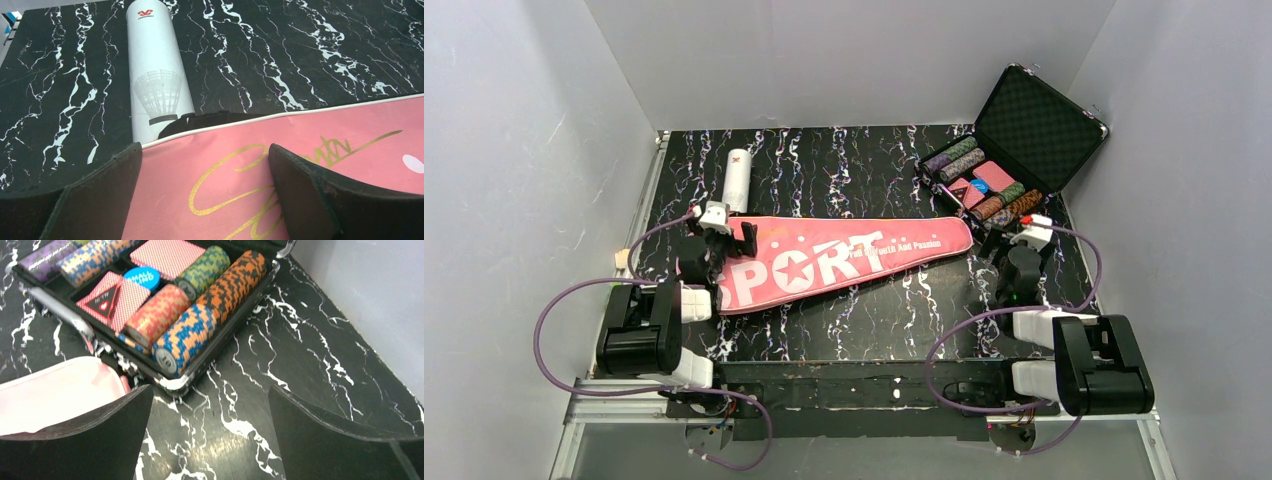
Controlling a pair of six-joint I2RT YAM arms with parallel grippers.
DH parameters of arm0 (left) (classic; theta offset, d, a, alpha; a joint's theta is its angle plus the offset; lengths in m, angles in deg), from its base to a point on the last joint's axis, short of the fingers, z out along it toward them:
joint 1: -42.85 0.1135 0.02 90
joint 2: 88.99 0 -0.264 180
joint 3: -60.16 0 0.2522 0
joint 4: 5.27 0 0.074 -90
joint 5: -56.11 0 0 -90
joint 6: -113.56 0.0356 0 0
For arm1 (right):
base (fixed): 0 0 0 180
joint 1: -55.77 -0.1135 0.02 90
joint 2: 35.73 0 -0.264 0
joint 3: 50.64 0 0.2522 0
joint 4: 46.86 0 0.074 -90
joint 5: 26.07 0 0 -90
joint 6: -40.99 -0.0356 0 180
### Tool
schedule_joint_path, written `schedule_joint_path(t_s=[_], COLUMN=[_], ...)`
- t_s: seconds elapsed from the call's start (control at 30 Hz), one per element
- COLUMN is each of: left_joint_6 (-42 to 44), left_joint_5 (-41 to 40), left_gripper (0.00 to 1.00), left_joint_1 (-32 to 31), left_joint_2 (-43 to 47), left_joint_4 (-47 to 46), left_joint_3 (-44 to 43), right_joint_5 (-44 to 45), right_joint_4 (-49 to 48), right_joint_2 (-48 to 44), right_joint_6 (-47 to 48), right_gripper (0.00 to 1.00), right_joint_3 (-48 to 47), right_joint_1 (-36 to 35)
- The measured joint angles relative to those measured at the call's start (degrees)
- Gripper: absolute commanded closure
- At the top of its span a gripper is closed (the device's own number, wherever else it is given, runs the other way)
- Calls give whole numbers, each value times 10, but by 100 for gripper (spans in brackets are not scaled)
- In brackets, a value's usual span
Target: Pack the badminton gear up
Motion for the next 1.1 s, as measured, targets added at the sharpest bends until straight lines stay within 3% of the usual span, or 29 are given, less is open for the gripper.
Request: schedule_joint_path(t_s=[0.13, 0.4, 1.1], left_joint_6=[-1, -3, -5], left_joint_5=[0, 0, 0], left_gripper=[2, 2, 2], left_joint_1=[0, 0, 0], left_joint_2=[-5, -8, -8], left_joint_4=[-15, -28, -32], left_joint_3=[2, 7, 8], right_joint_5=[-37, -104, -124], right_joint_4=[-83, -47, -43], right_joint_2=[31, 46, 45], right_joint_6=[13, 7, 6], right_gripper=[6, 6, 6], right_joint_3=[51, -8, -8], right_joint_1=[7, 59, 60])
